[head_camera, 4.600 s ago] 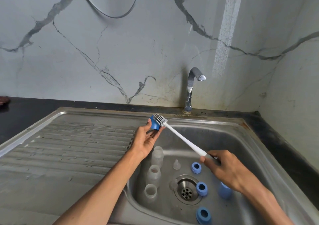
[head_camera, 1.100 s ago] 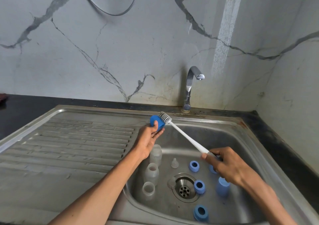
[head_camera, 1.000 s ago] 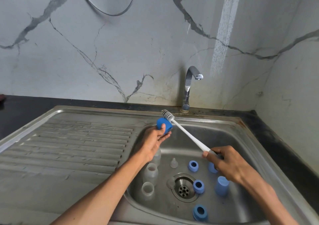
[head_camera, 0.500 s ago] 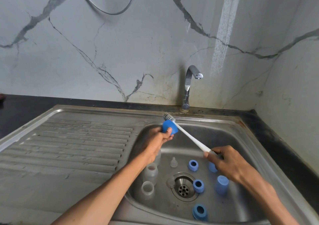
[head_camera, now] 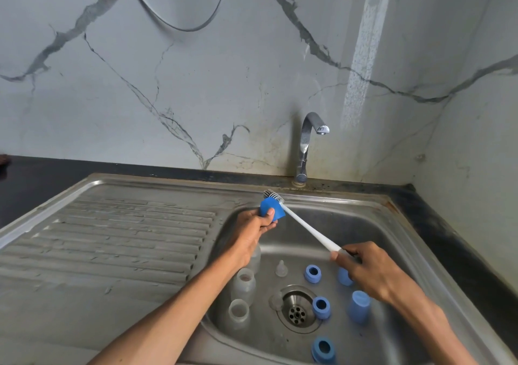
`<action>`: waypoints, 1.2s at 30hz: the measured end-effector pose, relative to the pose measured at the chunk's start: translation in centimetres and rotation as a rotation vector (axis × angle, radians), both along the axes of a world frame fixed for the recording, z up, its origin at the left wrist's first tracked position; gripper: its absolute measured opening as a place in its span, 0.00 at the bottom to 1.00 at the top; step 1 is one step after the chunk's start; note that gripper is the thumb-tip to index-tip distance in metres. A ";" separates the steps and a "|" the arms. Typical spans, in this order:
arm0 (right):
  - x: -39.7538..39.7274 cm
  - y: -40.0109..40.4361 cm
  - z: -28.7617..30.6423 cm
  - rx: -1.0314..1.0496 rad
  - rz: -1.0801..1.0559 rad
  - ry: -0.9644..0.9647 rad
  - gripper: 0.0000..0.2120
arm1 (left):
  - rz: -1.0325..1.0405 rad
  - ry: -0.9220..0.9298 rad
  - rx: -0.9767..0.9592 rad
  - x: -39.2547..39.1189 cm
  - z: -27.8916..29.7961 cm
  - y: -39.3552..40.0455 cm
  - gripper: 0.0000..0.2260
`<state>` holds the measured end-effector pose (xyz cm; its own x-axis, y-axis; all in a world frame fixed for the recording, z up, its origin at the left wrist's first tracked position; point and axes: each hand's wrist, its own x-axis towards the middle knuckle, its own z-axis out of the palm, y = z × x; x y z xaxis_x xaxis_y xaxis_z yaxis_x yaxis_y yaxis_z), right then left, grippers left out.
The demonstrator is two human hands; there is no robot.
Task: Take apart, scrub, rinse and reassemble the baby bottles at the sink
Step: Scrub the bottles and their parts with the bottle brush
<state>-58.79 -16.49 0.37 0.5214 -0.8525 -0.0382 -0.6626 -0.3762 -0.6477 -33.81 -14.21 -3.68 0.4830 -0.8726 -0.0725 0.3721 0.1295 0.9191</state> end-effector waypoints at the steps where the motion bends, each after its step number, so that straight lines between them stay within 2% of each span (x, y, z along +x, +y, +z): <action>1: -0.2 -0.1 0.1 -0.003 -0.004 0.003 0.15 | 0.026 0.027 -0.003 0.4 0.0 -0.1 0.09; 4: -1.0 -0.4 0.5 0.006 -0.006 -0.006 0.16 | 0.160 0.105 -0.007 2.7 0.1 -0.2 0.08; 7: -1.4 -0.9 0.6 0.005 -0.024 -0.016 0.16 | 0.205 0.024 0.004 4.3 0.1 0.0 0.09; 9: -1.3 -1.2 0.4 0.005 -0.064 -0.018 0.15 | 0.145 -0.140 0.048 3.7 -0.1 0.2 0.12; 13: -1.5 -2.1 -0.2 -0.010 -0.128 0.003 0.18 | -0.052 -0.683 0.204 0.0 -0.6 0.4 0.20; 16: -1.8 -2.5 -0.6 -0.014 -0.159 0.007 0.20 | -0.238 -0.983 0.225 -3.4 -1.2 1.2 0.20; 19: -1.9 -2.7 -0.5 -0.025 -0.167 0.052 0.20 | -0.422 -1.166 0.196 -7.0 -1.5 1.7 0.17; 23: -1.9 -2.9 -0.4 0.008 -0.151 0.062 0.18 | -0.605 -1.389 0.218 -11.4 -2.7 0.9 0.20; 27: -2.4 -3.2 -0.6 0.044 -0.160 0.025 0.17 | -0.801 -1.476 0.281 -14.9 -4.3 0.0 0.18; 31: -2.5 -3.6 -0.6 0.058 -0.162 0.007 0.17 | -0.903 -1.556 0.265 -17.3 -5.7 -0.7 0.21; 36: -2.7 -3.8 -0.7 0.085 -0.150 -0.005 0.17 | -1.009 -1.646 0.260 -18.5 -7.7 -0.8 0.18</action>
